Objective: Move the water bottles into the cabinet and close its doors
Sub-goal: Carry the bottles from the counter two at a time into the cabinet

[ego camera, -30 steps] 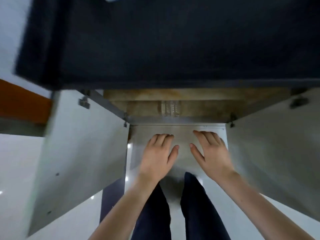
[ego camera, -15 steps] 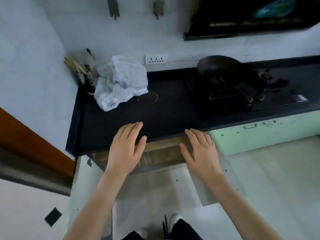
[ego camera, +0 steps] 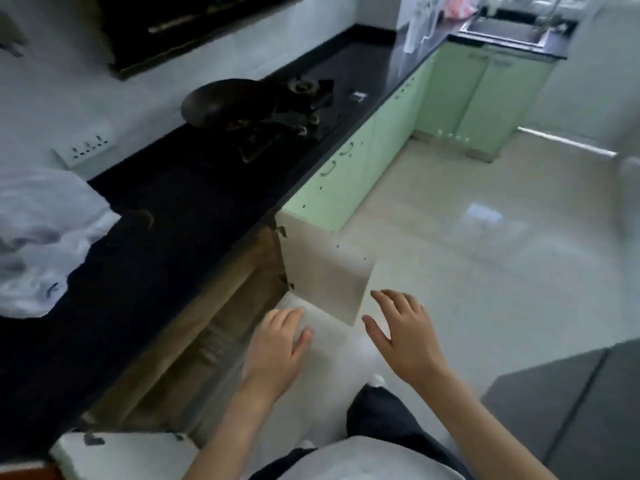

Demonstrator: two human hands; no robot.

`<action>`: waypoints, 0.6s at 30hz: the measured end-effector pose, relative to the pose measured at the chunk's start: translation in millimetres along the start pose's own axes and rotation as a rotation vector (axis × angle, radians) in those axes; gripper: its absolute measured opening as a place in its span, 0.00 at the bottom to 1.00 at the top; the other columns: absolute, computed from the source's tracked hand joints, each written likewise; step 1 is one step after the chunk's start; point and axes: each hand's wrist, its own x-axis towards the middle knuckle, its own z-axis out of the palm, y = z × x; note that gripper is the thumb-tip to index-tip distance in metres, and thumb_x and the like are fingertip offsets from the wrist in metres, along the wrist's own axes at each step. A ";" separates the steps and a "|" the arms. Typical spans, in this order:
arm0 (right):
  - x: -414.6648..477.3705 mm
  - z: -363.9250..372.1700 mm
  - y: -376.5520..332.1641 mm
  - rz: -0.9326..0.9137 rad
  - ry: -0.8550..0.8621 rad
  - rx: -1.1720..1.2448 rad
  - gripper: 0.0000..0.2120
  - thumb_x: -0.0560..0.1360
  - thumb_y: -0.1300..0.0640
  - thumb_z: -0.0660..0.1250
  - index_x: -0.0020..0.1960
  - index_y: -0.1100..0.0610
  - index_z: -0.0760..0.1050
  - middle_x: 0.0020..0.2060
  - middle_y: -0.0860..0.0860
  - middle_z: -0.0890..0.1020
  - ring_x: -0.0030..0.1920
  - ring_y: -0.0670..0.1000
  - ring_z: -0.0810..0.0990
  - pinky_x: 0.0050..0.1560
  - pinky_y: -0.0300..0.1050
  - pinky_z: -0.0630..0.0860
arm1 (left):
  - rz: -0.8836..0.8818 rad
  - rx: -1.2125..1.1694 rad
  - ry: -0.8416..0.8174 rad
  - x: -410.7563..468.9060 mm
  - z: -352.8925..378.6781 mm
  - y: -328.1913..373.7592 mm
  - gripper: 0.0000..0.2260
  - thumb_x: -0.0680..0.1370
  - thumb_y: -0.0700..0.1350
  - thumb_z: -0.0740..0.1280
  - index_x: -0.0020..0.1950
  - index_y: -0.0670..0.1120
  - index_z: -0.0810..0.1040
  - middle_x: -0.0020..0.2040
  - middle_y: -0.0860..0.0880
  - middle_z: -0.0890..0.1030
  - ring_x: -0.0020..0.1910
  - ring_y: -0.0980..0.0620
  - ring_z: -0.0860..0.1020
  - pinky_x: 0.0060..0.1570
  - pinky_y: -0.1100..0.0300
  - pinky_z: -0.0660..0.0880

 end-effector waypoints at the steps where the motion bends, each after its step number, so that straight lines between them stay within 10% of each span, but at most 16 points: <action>1: -4.1 -9.1 11.0 0.041 0.035 -0.002 0.26 0.79 0.42 0.55 0.66 0.58 0.75 0.59 0.52 0.80 0.60 0.57 0.77 0.58 0.54 0.75 | 0.053 -0.002 -0.005 13.1 2.1 12.2 0.27 0.80 0.58 0.50 0.67 0.43 0.77 0.63 0.47 0.80 0.64 0.46 0.75 0.66 0.53 0.69; 18: 6.2 -74.4 269.2 0.566 0.221 -0.021 0.27 0.79 0.41 0.53 0.65 0.57 0.76 0.55 0.52 0.82 0.54 0.54 0.80 0.53 0.51 0.77 | 0.487 -0.059 -0.224 220.2 160.7 241.7 0.23 0.80 0.55 0.54 0.62 0.43 0.80 0.55 0.49 0.82 0.55 0.48 0.79 0.55 0.56 0.75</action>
